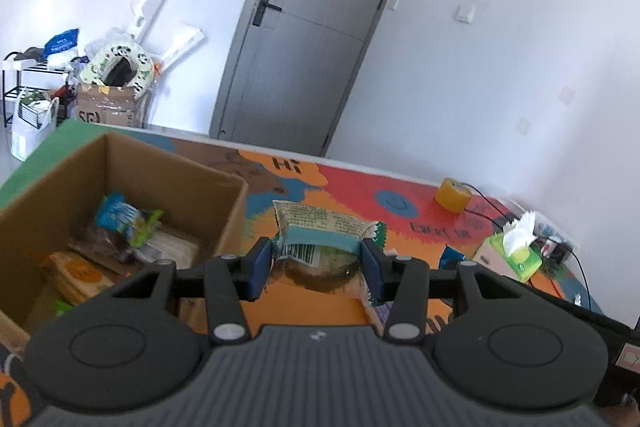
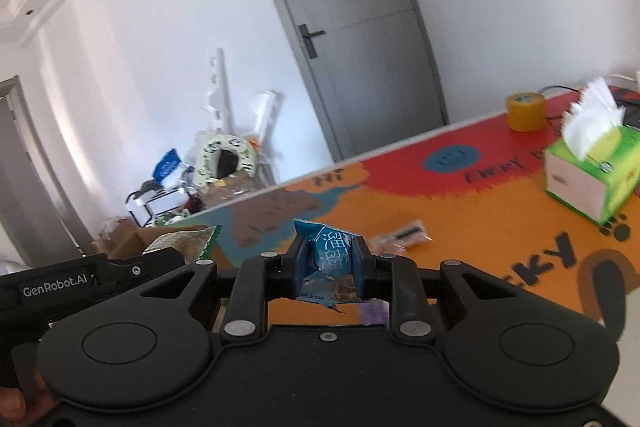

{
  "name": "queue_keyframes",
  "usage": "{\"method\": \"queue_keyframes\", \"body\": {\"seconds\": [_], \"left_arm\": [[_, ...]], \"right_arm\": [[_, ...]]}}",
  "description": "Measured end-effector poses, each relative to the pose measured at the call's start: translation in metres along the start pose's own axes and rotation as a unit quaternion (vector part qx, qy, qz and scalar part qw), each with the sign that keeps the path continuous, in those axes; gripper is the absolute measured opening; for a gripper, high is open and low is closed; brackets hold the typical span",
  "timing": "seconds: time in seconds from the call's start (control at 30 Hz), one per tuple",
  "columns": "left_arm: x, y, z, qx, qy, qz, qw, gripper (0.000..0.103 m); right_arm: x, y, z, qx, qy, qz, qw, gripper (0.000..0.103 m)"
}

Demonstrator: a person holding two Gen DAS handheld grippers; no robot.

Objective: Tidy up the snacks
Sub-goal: 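Carry both held snacks up and over to the cardboard box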

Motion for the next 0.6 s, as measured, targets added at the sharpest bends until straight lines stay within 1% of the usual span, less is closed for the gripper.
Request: {"method": "queue_keyframes", "body": {"seconds": [0.23,0.47,0.6], "left_arm": [[-0.025,0.020,-0.028,-0.015,0.024,0.025,0.9993,0.047],[-0.045,0.041,-0.069,-0.029,0.067,0.053,0.9959,0.047],[-0.054,0.051,-0.088,-0.039,0.085,0.064,0.9936,0.047]], "right_arm": [[0.008,0.009,-0.036,-0.018,0.039,0.010,0.999,0.024],[0.019,0.017,-0.070,-0.030,0.079,0.015,0.996,0.024],[0.025,0.019,-0.088,-0.037,0.098,0.014,0.994,0.024]]}}
Point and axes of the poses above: each gripper's, at about its wrist camera, not at the fingertips, and x roughly the way its jaws point, z to its right, y to its top, the point moved 10 cm from there along x, roughly the way its jaws point, and after that the axes turned 11 degrees about -x, right-handed, at the moved point
